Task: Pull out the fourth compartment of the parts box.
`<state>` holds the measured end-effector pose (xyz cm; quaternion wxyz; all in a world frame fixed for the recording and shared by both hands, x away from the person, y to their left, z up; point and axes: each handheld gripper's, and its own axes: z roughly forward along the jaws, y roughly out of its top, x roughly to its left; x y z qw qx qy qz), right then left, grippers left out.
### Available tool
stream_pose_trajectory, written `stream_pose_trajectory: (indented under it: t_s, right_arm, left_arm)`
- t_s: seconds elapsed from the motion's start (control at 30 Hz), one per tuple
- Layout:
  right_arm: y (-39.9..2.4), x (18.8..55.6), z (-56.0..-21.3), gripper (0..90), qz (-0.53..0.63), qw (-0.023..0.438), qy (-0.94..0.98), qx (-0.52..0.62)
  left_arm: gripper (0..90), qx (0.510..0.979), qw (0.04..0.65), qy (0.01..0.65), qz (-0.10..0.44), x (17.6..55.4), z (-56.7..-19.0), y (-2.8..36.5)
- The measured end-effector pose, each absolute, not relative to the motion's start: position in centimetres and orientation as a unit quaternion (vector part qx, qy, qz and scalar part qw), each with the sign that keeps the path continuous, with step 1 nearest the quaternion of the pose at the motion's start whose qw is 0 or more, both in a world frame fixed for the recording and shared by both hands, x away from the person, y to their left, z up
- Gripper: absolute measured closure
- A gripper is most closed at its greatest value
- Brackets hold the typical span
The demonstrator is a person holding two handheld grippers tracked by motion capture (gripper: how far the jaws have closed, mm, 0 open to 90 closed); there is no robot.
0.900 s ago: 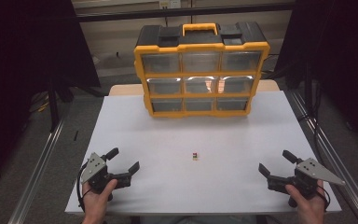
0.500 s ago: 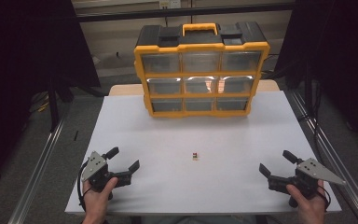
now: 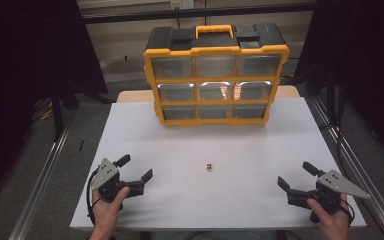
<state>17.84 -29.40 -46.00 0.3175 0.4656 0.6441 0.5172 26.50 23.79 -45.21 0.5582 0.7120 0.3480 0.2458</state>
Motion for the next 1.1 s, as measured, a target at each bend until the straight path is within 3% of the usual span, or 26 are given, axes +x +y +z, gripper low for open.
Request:
stream_pose_trajectory:
  t_s: [0.43, 1.1]
  right_arm:
    - [-29.2, 17.7, -46.0, 1.8, 0.518, 0.314, 0.648, 0.462]
    - [-29.3, 17.9, -46.1, 1.6, 0.519, 0.311, 0.649, 0.460]
  left_arm:
    - [4.6, 0.728, 0.567, 0.296, 0.247, 27.7, -43.5, 21.5]
    - [4.6, 0.728, 0.566, 0.289, 0.259, 31.3, -42.6, 19.3]
